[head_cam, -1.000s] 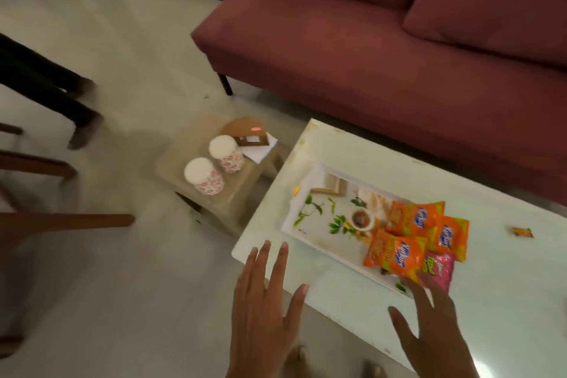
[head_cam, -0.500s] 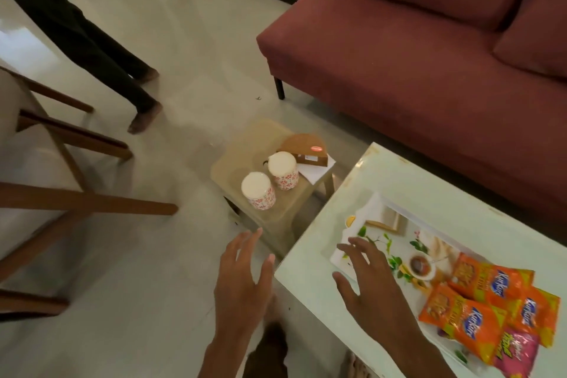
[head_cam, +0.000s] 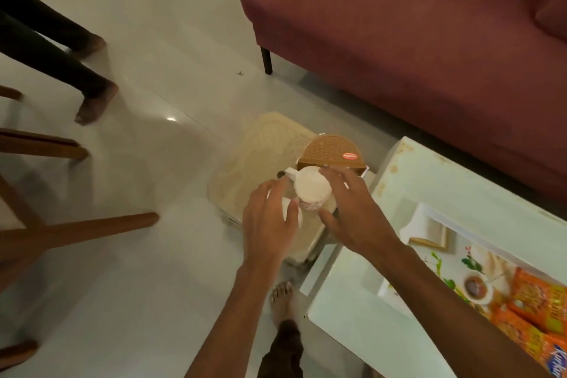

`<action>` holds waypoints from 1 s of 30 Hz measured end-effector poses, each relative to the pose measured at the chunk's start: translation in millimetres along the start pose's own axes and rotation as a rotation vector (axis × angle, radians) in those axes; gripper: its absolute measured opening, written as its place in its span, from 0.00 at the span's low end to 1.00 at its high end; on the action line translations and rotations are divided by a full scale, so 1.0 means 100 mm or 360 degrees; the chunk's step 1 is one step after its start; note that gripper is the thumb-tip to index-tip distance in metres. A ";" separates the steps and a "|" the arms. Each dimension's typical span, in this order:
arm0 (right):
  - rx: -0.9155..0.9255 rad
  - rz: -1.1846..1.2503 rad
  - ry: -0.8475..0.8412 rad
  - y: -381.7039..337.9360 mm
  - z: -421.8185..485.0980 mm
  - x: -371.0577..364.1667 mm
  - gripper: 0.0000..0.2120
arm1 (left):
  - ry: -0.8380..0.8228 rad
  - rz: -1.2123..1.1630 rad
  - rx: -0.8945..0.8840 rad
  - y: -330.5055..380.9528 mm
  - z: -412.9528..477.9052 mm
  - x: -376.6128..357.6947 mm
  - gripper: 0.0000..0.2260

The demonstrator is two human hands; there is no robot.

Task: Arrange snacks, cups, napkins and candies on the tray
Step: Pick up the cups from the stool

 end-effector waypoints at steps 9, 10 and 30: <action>-0.0010 -0.0310 -0.0238 0.13 0.53 -0.45 0.45 | -0.0338 0.0312 -0.0317 -0.15 0.52 -0.23 0.25; -0.0014 -0.0324 -0.0239 0.14 0.54 -0.48 0.44 | -0.0351 0.0276 -0.0297 -0.15 0.52 -0.23 0.25; -0.0278 0.0090 0.0310 0.37 -0.53 0.13 0.34 | -0.0355 -0.0388 -0.0377 0.59 -0.22 -0.22 0.21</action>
Point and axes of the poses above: each hand's wrist, its own z-axis towards the middle knuckle, its own x-axis out of the back of the hand, y = z × x, the point moved 1 cm from there along z, towards the middle knuckle, and after that the axes turned 2 degrees about z, right-handed, at the moved point
